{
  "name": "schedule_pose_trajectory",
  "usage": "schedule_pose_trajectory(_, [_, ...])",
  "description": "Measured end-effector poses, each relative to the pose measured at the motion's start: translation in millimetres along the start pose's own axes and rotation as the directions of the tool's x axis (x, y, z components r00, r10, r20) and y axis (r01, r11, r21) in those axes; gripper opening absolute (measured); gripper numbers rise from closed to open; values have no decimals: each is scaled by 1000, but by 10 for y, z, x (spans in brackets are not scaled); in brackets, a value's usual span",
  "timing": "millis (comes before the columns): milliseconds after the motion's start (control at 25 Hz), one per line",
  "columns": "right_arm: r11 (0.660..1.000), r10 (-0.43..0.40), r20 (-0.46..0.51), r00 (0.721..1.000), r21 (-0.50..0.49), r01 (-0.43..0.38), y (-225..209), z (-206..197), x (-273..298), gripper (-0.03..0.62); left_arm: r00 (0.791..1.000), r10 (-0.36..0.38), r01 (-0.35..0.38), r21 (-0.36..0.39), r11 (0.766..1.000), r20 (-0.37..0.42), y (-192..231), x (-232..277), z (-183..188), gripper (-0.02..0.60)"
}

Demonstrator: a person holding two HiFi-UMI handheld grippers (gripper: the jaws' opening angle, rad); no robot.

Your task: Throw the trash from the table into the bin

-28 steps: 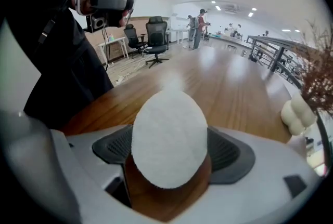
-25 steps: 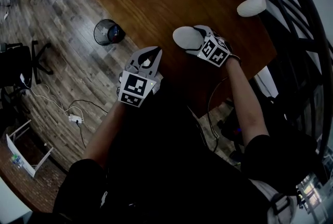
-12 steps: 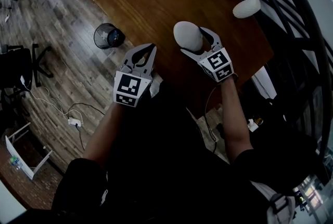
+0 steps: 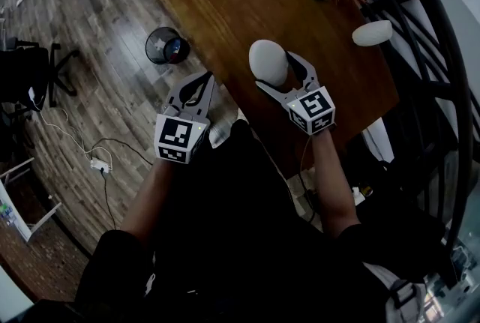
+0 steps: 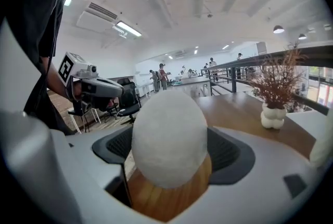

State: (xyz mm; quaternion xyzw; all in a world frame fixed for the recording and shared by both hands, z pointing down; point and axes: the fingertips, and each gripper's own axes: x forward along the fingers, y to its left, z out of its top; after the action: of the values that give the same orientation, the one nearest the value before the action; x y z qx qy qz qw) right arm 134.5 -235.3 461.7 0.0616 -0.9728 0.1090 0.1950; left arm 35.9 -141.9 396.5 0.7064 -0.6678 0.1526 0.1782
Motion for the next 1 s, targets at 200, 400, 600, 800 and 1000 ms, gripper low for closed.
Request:
schedule_pose_trajectory(200, [997,68,9,998,-27,-68,366,240,459,457,994,111,-111,-49,993,11,586,-432,-198,11])
schedule_pose_trajectory(400, [995,93,15,996,-41,-93,787,519,1012,457,982,186,-179,-138,974,39,1257,-886,-385,11])
schedule_pose_trajectory(600, [995,88,0,996,-46,-88,1312,707,1542,457,976,205,-191,-159,969,75,1894,-1290,-443,11])
schedule_pose_trajectory(800, [996,74,-12,997,-47,-74,1776,831,2099,457,972,219,-202,-175,964,87,2560,-1597,-640,11])
schedule_pose_trajectory(1000, [999,26,-59,998,-41,-28,2003,829,2666,457,969,229,-204,-213,955,96,3179,-1867,-897,11])
